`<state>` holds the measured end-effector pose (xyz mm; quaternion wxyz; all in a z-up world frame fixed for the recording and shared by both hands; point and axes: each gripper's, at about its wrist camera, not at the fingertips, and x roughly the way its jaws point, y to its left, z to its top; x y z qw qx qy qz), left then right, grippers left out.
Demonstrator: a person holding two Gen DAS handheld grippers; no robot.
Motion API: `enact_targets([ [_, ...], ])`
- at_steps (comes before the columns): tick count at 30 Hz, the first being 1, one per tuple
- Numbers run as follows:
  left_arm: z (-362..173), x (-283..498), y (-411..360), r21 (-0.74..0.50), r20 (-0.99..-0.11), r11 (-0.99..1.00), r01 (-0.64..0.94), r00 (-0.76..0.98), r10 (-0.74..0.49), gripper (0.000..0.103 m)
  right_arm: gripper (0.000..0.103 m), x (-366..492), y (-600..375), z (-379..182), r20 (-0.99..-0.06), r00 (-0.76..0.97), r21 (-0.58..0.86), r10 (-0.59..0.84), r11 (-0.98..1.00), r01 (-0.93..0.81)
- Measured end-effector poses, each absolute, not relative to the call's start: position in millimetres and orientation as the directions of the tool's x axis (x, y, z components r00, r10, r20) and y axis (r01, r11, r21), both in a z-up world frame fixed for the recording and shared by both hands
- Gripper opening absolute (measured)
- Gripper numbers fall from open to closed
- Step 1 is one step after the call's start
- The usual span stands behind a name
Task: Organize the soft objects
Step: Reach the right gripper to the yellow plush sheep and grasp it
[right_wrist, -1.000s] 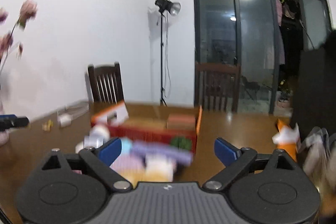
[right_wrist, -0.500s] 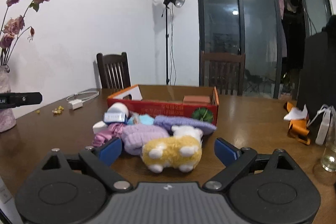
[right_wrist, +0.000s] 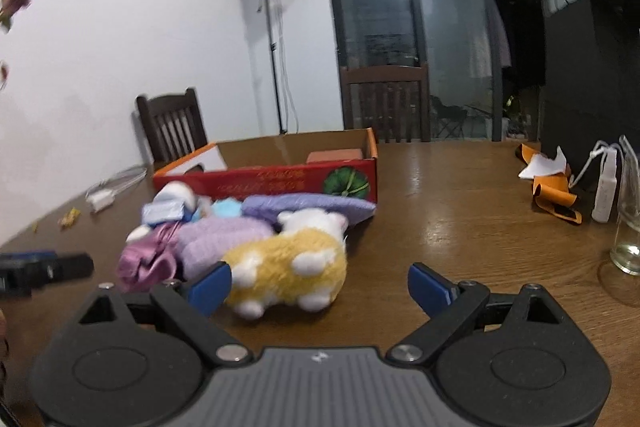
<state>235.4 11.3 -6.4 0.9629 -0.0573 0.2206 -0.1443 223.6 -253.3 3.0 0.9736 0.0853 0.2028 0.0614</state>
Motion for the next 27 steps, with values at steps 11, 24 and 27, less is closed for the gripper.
enact_targets([
  [11, -11.6, 275.9, -52.1, -0.335, -0.489, 0.842, 0.424, 0.685, -0.540, 0.055, 0.083, 303.3, -272.4, -1.8, -0.438, 0.860, 0.342, 0.262, 0.933, -0.110],
  [24, -13.0, 242.3, -61.2, -0.449, -0.511, 0.788, 0.422, 0.602, -0.614, 0.048, 0.046, 237.5, -300.2, -25.0, -0.402, 0.783, 0.599, 0.475, 0.783, -0.168],
  [27, -8.1, 226.1, -59.1, -0.404, -0.507, 0.817, 0.412, 0.642, -0.575, 0.051, 0.042, 223.7, -303.2, -24.0, -0.387, 0.765, 0.632, 0.515, 0.752, -0.187],
])
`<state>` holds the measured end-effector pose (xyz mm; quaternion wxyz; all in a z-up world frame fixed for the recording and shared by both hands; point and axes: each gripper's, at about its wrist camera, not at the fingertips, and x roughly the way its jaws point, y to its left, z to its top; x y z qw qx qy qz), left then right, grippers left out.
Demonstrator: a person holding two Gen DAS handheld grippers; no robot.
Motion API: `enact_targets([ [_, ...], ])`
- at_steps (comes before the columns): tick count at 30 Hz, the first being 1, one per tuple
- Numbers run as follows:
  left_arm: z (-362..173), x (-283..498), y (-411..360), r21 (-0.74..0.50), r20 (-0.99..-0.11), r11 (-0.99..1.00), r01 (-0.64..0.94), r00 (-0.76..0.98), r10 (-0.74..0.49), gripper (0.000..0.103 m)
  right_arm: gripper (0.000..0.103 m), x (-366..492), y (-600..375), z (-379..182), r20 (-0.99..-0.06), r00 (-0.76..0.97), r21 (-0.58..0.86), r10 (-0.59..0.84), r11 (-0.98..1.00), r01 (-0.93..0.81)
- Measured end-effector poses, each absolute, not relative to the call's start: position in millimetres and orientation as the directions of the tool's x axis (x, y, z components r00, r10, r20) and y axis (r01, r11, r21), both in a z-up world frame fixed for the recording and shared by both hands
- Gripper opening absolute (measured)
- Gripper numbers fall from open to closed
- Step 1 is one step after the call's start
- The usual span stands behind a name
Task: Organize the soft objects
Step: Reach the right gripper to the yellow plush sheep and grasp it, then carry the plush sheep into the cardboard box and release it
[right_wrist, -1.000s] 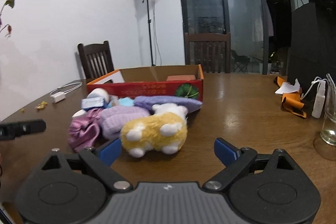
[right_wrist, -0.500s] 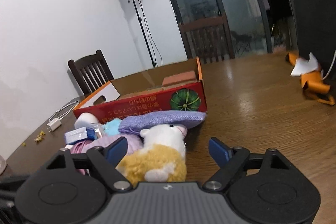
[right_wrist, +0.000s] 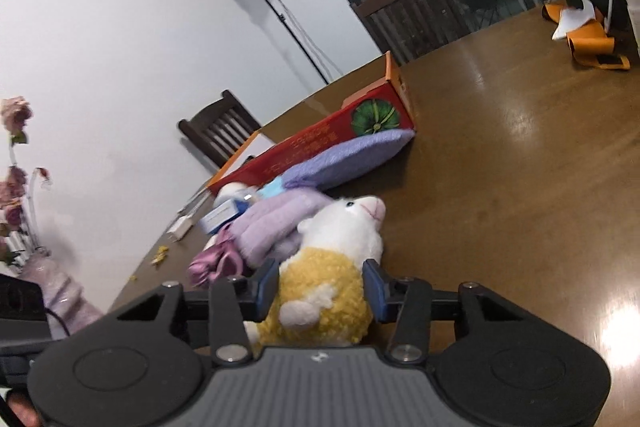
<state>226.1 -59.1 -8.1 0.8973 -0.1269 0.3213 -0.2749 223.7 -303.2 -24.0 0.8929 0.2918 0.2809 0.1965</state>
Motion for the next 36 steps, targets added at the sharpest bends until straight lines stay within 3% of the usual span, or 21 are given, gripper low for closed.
enact_targets([
  [2, -8.1, 224.1, -58.7, -0.379, -0.508, 0.842, 0.383, 0.675, -0.535, 0.059, 0.041, 218.3, -302.0, -22.3, -0.379, 0.767, 0.621, 0.517, 0.757, -0.203],
  [3, -8.4, 225.2, -58.3, -0.372, -0.519, 0.857, 0.356, 0.686, -0.510, 0.068, 0.041, 217.1, -301.5, -22.2, -0.377, 0.776, 0.613, 0.506, 0.764, -0.201],
  [7, -13.0, 234.3, -57.2, -0.367, -0.541, 0.883, 0.292, 0.706, -0.458, 0.074, 0.043, 220.7, -304.4, -29.3, -0.364, 0.777, 0.640, 0.513, 0.744, -0.192],
  [9, -16.5, 239.7, -56.6, -0.393, -0.547, 0.874, 0.288, 0.691, -0.473, 0.074, 0.051, 223.3, -306.0, -31.2, -0.366, 0.782, 0.641, 0.505, 0.746, -0.182],
  [14, -31.0, 251.0, -55.5, -0.492, -0.574, 0.836, 0.243, 0.632, -0.521, 0.073, 0.053, 229.3, -309.7, -36.3, -0.358, 0.781, 0.659, 0.511, 0.731, -0.176],
  [18, -35.0, 254.9, -50.1, -0.564, -0.534, 0.785, 0.256, 0.612, -0.583, 0.057, 0.053, 238.7, -310.3, -43.2, -0.343, 0.748, 0.698, 0.568, 0.687, -0.202],
  [24, 7.8, 264.8, -59.8, -0.483, -0.424, 0.786, 0.387, 0.682, -0.596, 0.057, 0.053, 255.3, -313.6, -4.0, -0.287, 0.788, 0.649, 0.544, 0.716, -0.258],
  [31, 63.5, 381.9, -61.7, -0.494, -0.355, 0.754, 0.433, 0.691, -0.629, 0.057, 0.051, 354.4, -314.0, 70.8, -0.228, 0.838, 0.535, 0.495, 0.783, -0.317],
  [36, 45.6, 477.1, -61.2, -0.561, -0.340, 0.731, 0.387, 0.698, -0.630, 0.060, 0.051, 458.6, -311.8, 71.4, -0.286, 0.838, 0.558, 0.464, 0.792, -0.248],
])
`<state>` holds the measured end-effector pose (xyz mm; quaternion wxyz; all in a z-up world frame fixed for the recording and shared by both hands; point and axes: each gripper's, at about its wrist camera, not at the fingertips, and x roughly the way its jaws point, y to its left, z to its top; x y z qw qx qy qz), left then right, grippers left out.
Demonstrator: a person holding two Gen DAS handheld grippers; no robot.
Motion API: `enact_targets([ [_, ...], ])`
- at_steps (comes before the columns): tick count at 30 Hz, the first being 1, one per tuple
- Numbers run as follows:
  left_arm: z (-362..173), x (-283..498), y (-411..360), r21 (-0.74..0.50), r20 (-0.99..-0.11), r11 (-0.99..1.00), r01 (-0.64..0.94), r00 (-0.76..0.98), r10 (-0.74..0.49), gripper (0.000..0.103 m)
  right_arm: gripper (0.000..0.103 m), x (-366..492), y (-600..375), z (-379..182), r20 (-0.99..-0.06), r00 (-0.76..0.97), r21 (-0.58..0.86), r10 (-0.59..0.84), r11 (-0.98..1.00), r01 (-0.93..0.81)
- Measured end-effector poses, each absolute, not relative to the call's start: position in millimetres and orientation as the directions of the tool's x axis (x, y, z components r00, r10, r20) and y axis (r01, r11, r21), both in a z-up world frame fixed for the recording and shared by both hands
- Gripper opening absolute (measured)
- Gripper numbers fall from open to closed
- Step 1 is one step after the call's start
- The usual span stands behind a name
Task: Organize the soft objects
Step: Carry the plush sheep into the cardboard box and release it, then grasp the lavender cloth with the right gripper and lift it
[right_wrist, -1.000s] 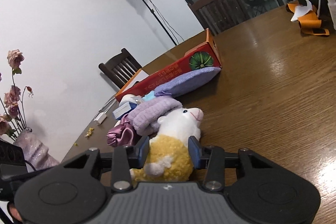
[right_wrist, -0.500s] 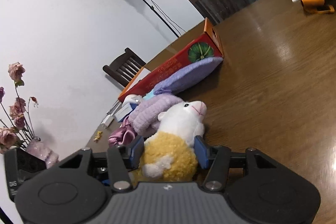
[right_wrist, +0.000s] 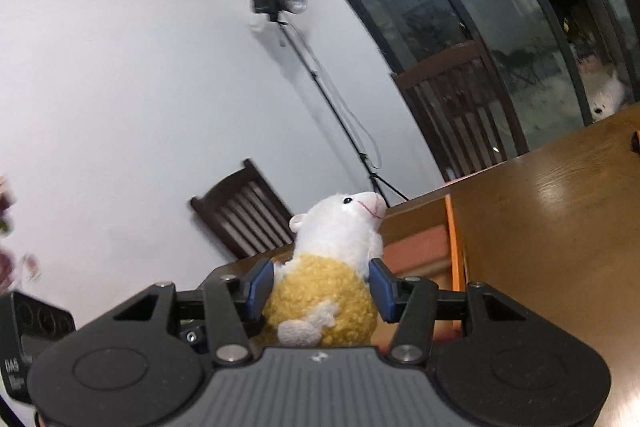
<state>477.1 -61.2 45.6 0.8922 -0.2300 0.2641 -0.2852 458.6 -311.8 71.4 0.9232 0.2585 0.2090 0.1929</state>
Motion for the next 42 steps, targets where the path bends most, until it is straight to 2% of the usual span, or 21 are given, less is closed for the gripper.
enact_targets([
  [3, 18.4, 515.1, -61.9, -0.600, -0.398, 0.732, 0.322, 0.673, -0.623, 0.059, 0.051, 504.5, -298.6, 55.0, -0.377, 0.830, 0.512, 0.412, 0.839, -0.184],
  [7, -2.6, 526.8, -64.4, -0.566, -0.465, 0.768, 0.299, 0.654, -0.596, 0.059, 0.051, 528.8, -282.2, 35.1, -0.473, 0.804, 0.434, 0.359, 0.890, -0.141],
  [12, 5.3, 523.8, -66.0, -0.540, -0.470, 0.776, 0.324, 0.649, -0.598, 0.058, 0.053, 526.4, -277.5, 26.4, -0.498, 0.813, 0.389, 0.300, 0.916, -0.100],
  [17, 30.5, 505.0, -62.1, -0.490, -0.471, 0.802, 0.341, 0.671, -0.573, 0.060, 0.054, 508.7, -285.5, 47.2, -0.472, 0.834, 0.364, 0.286, 0.925, -0.111],
  [23, 86.2, 447.9, -38.8, -0.330, -0.470, 0.882, 0.337, 0.751, -0.463, 0.069, 0.067, 457.2, -299.5, 104.6, -0.411, 0.873, 0.301, 0.262, 0.943, -0.142],
  [27, 116.5, 390.7, -18.6, -0.185, -0.439, 0.933, 0.308, 0.824, -0.359, 0.083, 0.077, 411.8, -301.0, 136.8, -0.373, 0.892, 0.234, 0.256, 0.956, -0.177],
  [28, 121.2, 375.4, -14.0, -0.147, -0.424, 0.945, 0.293, 0.844, -0.328, 0.084, 0.078, 399.1, -301.3, 142.4, -0.361, 0.898, 0.215, 0.250, 0.960, -0.181],
  [31, 130.2, 336.8, -2.8, -0.080, -0.365, 0.964, 0.252, 0.893, -0.263, 0.099, 0.085, 364.4, -300.7, 152.5, -0.318, 0.918, 0.175, 0.238, 0.966, -0.190],
  [32, 133.3, 323.8, -0.5, -0.066, -0.338, 0.969, 0.239, 0.908, -0.248, 0.100, 0.088, 355.0, -298.5, 154.2, -0.304, 0.922, 0.163, 0.239, 0.967, -0.197],
  [38, 125.0, 265.0, 7.6, -0.033, -0.260, 0.981, 0.193, 0.946, -0.195, 0.103, 0.094, 296.0, -281.7, 146.4, -0.222, 0.948, 0.082, 0.229, 0.973, -0.216],
  [42, 84.6, 229.3, 13.7, -0.039, -0.298, 0.982, 0.185, 0.936, -0.189, 0.103, 0.095, 248.5, -270.2, 106.6, -0.208, 0.946, 0.069, 0.248, 0.969, -0.239],
])
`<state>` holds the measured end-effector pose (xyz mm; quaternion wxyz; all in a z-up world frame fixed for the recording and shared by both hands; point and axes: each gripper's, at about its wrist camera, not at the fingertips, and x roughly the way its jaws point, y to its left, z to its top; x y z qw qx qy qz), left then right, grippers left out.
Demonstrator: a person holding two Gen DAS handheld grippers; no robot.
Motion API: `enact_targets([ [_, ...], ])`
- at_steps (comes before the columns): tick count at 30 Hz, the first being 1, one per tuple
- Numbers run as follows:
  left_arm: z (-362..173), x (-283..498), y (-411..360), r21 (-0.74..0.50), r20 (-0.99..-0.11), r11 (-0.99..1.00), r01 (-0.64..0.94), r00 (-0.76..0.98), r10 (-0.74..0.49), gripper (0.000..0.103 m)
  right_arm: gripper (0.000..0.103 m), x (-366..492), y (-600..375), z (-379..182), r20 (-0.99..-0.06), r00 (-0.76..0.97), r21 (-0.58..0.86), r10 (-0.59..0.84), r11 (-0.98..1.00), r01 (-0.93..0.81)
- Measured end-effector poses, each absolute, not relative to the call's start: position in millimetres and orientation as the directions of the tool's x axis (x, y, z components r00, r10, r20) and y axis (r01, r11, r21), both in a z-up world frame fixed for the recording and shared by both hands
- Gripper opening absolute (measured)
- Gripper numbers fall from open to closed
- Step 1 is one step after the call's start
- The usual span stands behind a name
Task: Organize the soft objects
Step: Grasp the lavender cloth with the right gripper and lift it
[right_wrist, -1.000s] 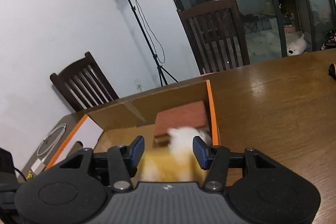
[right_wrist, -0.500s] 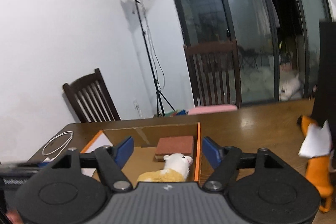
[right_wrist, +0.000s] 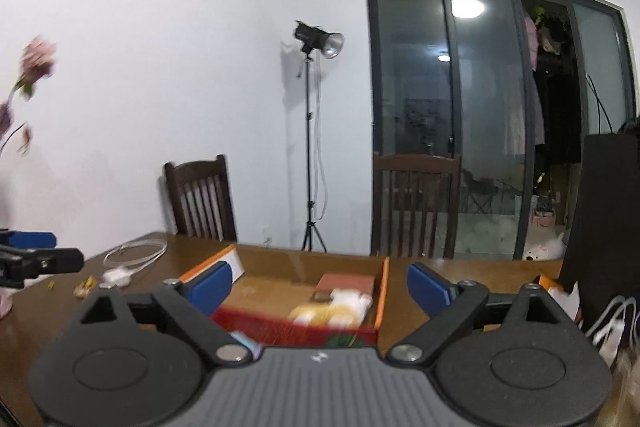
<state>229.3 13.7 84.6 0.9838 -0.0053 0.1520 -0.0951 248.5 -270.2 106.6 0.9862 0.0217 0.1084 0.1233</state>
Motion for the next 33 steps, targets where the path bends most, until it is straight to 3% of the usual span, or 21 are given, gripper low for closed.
enact_targets([
  [9, 6.9, 178.1, 22.4, -0.102, -0.432, 0.976, 0.194, 0.875, -0.219, 0.103, 0.094, 182.6, -254.9, 18.0, -0.327, 0.890, 0.202, 0.317, 0.944, -0.262],
  [11, 5.5, 185.2, 23.7, -0.095, -0.425, 0.977, 0.189, 0.880, -0.211, 0.103, 0.092, 187.8, -250.7, 13.2, -0.350, 0.880, 0.191, 0.322, 0.944, -0.269],
  [14, 10.2, 194.7, 22.7, -0.177, -0.390, 0.962, 0.209, 0.882, -0.264, 0.103, 0.090, 199.9, -249.3, 12.4, -0.342, 0.890, 0.209, 0.302, 0.948, -0.241],
  [16, 10.8, 203.6, 19.2, -0.232, -0.363, 0.940, 0.250, 0.874, -0.323, 0.103, 0.088, 214.0, -256.0, 9.2, -0.342, 0.893, 0.254, 0.291, 0.944, -0.210],
  [19, 11.0, 226.3, 4.4, -0.220, -0.372, 0.938, 0.267, 0.866, -0.333, 0.101, 0.087, 244.5, -267.2, 2.1, -0.367, 0.889, 0.331, 0.275, 0.931, -0.152],
  [23, 17.1, 270.4, -21.7, -0.230, -0.375, 0.920, 0.318, 0.843, -0.386, 0.086, 0.085, 292.7, -288.8, -4.9, -0.381, 0.893, 0.398, 0.241, 0.914, -0.077],
  [25, 17.6, 302.0, -35.7, -0.251, -0.406, 0.910, 0.331, 0.817, -0.410, 0.068, 0.083, 322.7, -298.6, -7.8, -0.385, 0.887, 0.437, 0.254, 0.897, -0.067],
  [27, 16.0, 338.2, -51.0, -0.270, -0.463, 0.908, 0.320, 0.784, -0.413, 0.058, 0.075, 350.7, -306.8, -11.8, -0.400, 0.873, 0.484, 0.279, 0.873, -0.057],
  [31, 0.4, 392.9, -76.4, -0.257, -0.551, 0.929, 0.264, 0.750, -0.366, 0.056, 0.068, 390.0, -316.5, -24.7, -0.422, 0.849, 0.549, 0.318, 0.835, -0.040],
  [33, -6.5, 404.9, -82.4, -0.262, -0.566, 0.928, 0.265, 0.737, -0.370, 0.049, 0.053, 398.2, -317.8, -33.7, -0.443, 0.833, 0.562, 0.332, 0.827, -0.031],
])
